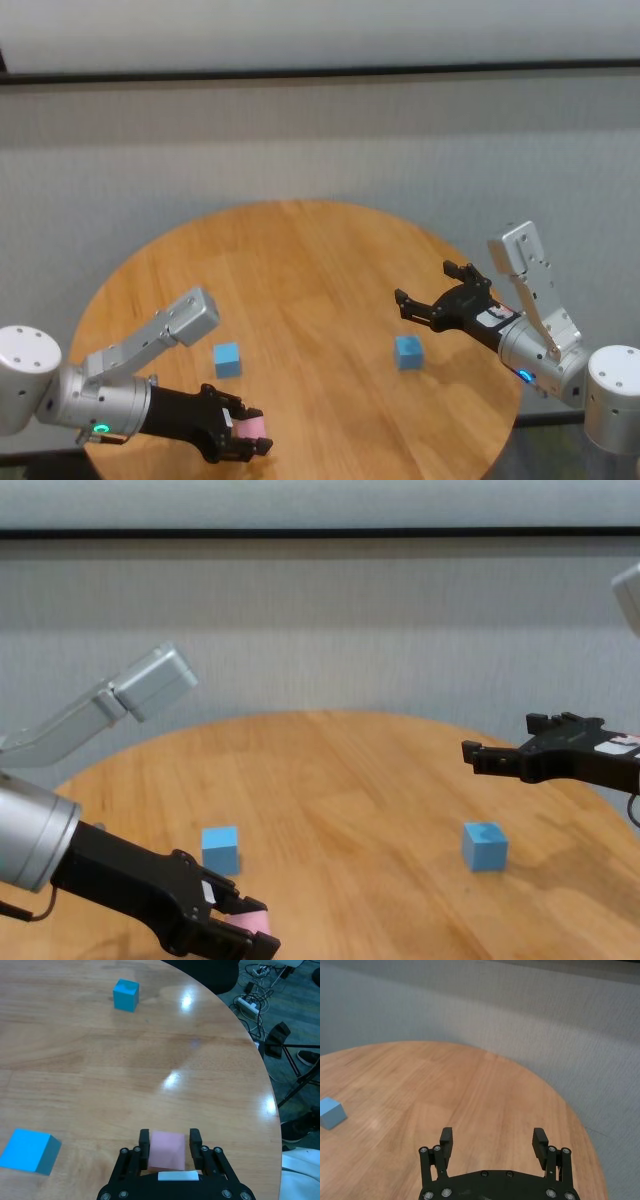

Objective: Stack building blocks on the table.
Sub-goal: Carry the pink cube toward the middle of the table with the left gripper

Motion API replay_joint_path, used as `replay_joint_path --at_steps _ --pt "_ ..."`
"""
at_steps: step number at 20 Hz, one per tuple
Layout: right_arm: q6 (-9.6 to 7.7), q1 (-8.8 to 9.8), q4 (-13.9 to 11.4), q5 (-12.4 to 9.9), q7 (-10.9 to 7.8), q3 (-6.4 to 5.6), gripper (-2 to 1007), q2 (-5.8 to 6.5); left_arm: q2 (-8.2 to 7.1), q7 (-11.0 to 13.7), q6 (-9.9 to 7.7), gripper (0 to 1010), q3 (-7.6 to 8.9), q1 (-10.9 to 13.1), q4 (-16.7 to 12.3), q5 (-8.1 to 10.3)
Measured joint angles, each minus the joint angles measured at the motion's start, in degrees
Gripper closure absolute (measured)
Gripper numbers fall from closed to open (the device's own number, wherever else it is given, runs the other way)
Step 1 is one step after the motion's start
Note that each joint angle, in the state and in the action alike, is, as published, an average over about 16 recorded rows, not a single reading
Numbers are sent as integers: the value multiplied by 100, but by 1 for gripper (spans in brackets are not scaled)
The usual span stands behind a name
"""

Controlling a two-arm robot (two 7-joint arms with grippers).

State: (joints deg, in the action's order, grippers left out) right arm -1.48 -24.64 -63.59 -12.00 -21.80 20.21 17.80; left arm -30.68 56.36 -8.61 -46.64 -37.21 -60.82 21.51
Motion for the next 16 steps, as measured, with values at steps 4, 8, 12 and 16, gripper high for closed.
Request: replay_joint_path --at_steps 4,8,12,16 --pt "0 0 0 0 0 0 4 0 -28 -26 -41 516 2 37 -58 25" --pt "0 0 0 0 0 0 4 0 -52 -75 -81 576 11 63 -126 45" --pt "0 0 0 0 0 0 4 0 -62 -145 -106 599 32 50 -221 52" --pt "0 0 0 0 0 0 4 0 -2 -225 -80 601 51 -44 -296 25"
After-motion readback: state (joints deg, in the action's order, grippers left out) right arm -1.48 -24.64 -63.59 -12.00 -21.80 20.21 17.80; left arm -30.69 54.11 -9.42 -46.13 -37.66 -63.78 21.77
